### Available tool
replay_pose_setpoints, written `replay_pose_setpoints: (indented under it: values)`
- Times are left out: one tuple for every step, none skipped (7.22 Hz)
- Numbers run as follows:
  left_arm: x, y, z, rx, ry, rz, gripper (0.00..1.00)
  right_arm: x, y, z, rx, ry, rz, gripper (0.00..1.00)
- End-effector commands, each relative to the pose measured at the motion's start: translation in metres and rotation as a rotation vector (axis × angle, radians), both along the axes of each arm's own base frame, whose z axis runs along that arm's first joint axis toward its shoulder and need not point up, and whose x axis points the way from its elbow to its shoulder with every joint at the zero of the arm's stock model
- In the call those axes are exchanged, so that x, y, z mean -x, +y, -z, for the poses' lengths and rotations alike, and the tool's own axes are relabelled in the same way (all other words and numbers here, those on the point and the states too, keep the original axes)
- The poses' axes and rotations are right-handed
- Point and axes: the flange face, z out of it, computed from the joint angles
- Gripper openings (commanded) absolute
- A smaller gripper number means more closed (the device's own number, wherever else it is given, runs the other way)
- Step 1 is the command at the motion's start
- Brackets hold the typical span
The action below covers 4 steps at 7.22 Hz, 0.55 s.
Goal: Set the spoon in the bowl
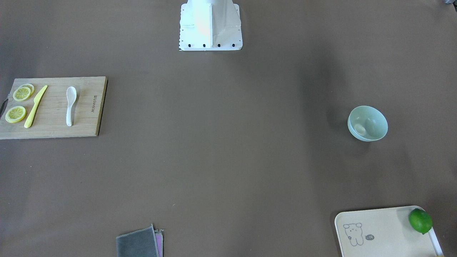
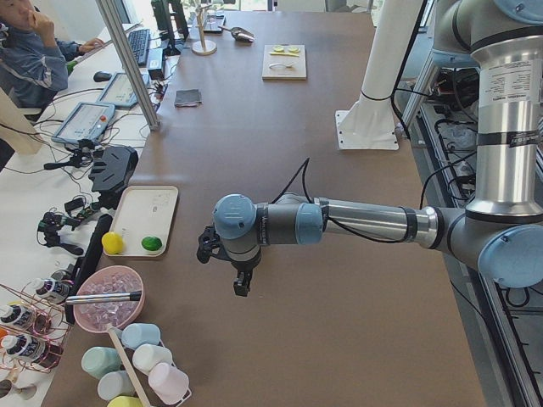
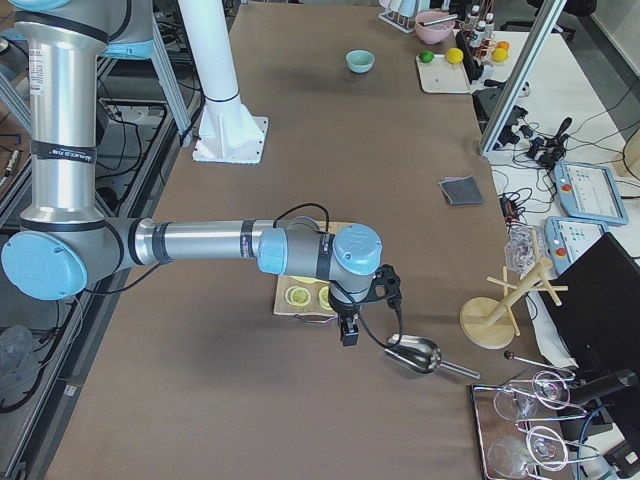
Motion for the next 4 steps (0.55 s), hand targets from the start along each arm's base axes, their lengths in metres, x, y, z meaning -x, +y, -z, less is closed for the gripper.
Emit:
replay_pose_setpoints:
  values:
    - [-0.0001,0.007,-0.006,-0.044,-0.003,-0.001,0.98,0.0,-0.0001,0.0008,-0.002,0.0,0.0,1.0]
    - [-0.0002,0.0091,-0.0079,-0.042,-0.003,-0.001,0.98,0.0,-0.0008,0.0015,-0.004,0.0,0.0,1.0]
    - [-0.0002,0.0091,-0.0079,-0.042,-0.003,-0.001,0.98,0.0,-0.0009,0.0015,-0.004,0.0,0.0,1.0]
    - [-0.0002,0.0091,-0.0079,-0.042,-0.003,-0.001,0.98,0.0,-0.001,0.0024,-0.007,0.0,0.0,1.0]
